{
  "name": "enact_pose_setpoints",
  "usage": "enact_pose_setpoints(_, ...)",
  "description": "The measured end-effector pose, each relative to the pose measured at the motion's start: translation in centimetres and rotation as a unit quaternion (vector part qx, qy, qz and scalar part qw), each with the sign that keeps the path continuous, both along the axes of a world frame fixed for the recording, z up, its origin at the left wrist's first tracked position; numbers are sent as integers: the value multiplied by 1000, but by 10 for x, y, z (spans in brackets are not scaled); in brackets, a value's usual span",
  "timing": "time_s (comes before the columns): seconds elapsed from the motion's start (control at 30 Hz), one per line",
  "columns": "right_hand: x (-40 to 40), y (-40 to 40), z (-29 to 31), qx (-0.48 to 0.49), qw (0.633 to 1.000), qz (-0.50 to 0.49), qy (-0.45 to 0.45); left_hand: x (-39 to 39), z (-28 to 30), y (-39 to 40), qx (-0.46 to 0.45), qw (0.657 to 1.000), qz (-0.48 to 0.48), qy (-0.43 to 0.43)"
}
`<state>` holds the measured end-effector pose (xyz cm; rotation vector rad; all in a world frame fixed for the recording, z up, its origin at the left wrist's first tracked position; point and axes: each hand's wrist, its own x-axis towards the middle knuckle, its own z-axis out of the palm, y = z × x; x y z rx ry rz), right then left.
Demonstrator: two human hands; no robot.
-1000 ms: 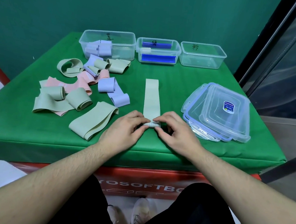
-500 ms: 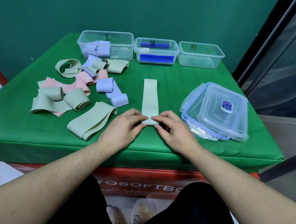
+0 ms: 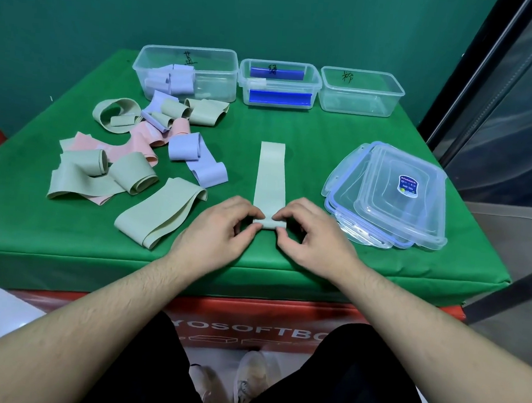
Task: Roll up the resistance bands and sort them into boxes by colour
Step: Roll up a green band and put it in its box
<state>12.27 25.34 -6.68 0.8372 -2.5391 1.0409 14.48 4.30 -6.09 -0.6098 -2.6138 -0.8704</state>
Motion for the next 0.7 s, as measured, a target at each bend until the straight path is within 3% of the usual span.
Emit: enact_pose_setpoints(0.7, -6, 0, -4, -12, 1000, -12, 2, -6, -1, 1, 14, 999, 30, -1)
